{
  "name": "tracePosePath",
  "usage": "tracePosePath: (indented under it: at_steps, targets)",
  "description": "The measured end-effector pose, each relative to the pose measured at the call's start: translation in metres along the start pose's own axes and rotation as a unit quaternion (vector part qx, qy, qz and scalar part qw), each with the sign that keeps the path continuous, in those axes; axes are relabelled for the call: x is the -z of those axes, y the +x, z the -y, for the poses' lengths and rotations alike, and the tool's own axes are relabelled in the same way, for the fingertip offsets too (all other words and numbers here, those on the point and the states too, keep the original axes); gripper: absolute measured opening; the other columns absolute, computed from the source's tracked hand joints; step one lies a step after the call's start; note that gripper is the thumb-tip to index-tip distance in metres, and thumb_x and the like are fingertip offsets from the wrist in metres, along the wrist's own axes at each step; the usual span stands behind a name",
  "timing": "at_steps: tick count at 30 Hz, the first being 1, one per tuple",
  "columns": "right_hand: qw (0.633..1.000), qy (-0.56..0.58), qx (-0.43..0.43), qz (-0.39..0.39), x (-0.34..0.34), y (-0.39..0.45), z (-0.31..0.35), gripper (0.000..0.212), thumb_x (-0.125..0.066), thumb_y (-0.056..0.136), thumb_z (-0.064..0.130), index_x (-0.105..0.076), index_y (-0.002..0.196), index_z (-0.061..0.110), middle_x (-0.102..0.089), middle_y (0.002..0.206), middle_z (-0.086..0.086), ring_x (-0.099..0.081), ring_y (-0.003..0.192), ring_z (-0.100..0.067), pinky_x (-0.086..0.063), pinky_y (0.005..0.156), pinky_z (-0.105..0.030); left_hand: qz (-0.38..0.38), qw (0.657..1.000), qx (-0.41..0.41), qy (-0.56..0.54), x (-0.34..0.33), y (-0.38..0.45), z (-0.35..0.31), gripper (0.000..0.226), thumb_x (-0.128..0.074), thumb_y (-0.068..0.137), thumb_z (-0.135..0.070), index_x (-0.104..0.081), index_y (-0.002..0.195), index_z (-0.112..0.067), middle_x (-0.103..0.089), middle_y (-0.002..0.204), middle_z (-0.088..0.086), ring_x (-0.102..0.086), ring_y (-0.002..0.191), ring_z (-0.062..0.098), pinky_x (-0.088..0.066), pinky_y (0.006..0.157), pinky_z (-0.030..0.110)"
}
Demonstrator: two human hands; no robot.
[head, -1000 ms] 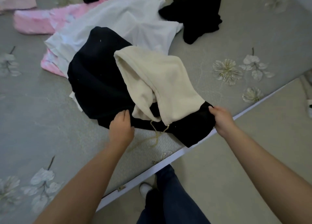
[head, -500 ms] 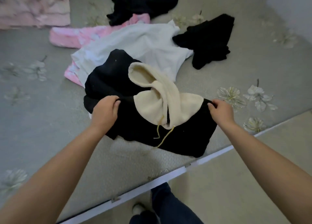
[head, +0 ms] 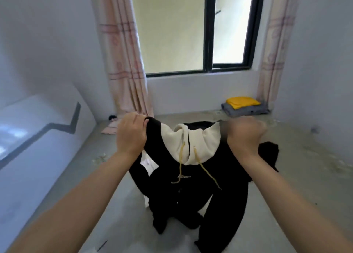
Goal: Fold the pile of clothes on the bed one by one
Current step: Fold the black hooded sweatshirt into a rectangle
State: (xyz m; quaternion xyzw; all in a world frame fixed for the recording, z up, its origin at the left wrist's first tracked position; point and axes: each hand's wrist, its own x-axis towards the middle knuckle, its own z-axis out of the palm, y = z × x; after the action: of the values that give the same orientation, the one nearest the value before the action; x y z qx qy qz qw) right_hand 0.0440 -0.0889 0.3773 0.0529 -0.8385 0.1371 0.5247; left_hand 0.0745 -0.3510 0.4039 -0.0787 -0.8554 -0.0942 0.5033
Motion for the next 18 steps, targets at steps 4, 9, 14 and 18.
tracePosePath:
  at_steps: [4, 9, 14, 18]
  targets:
    - [0.997, 0.006, 0.014, -0.079, 0.07, 0.013, 0.037, 0.012, -0.072, 0.06, -0.003, -0.063, 0.058, 0.005, -0.057, 0.059, -0.013, -0.048, 0.076, -0.027, -0.022, 0.075, -0.036, -0.06, 0.998, 0.02, 0.01, 0.087, -0.009, 0.003, 0.033, -0.04, 0.081, -0.014, -0.061, 0.068, 0.008, -0.057, 0.062, 0.024, -0.057, 0.056, 0.037, -0.042, 0.055, 0.037]
    - [0.993, 0.046, 0.02, -0.108, 0.152, 0.015, 0.079, 0.01, -0.071, 0.062, -0.005, -0.064, 0.059, 0.003, -0.058, 0.061, -0.016, -0.06, 0.065, -0.034, -0.021, 0.076, -0.035, -0.096, 0.993, 0.038, 0.059, 0.194, -0.031, 0.014, 0.03, -0.042, 0.081, -0.011, -0.06, 0.066, 0.008, -0.057, 0.061, 0.024, -0.056, 0.056, 0.04, -0.047, 0.051, 0.043]
    - [0.991, 0.059, 0.024, -0.115, 0.184, 0.003, 0.112, 0.007, -0.068, 0.066, -0.005, -0.065, 0.062, 0.001, -0.059, 0.065, -0.018, -0.06, 0.07, -0.036, -0.02, 0.077, -0.034, -0.095, 0.987, 0.083, 0.097, 0.252, -0.048, 0.028, 0.028, -0.045, 0.086, -0.008, -0.061, 0.073, 0.011, -0.058, 0.075, 0.028, -0.055, 0.074, 0.044, -0.041, 0.061, 0.046]
    - [0.995, 0.092, 0.024, -0.033, 0.178, -0.009, 0.131, 0.015, -0.056, 0.082, 0.005, -0.068, 0.075, -0.002, -0.061, 0.079, -0.022, -0.054, 0.089, -0.038, -0.016, 0.085, -0.035, -0.06, 0.985, 0.103, 0.128, 0.273, -0.069, 0.051, 0.023, -0.047, 0.088, -0.006, -0.062, 0.082, 0.01, -0.058, 0.086, 0.028, -0.051, 0.086, 0.043, -0.034, 0.068, 0.046]
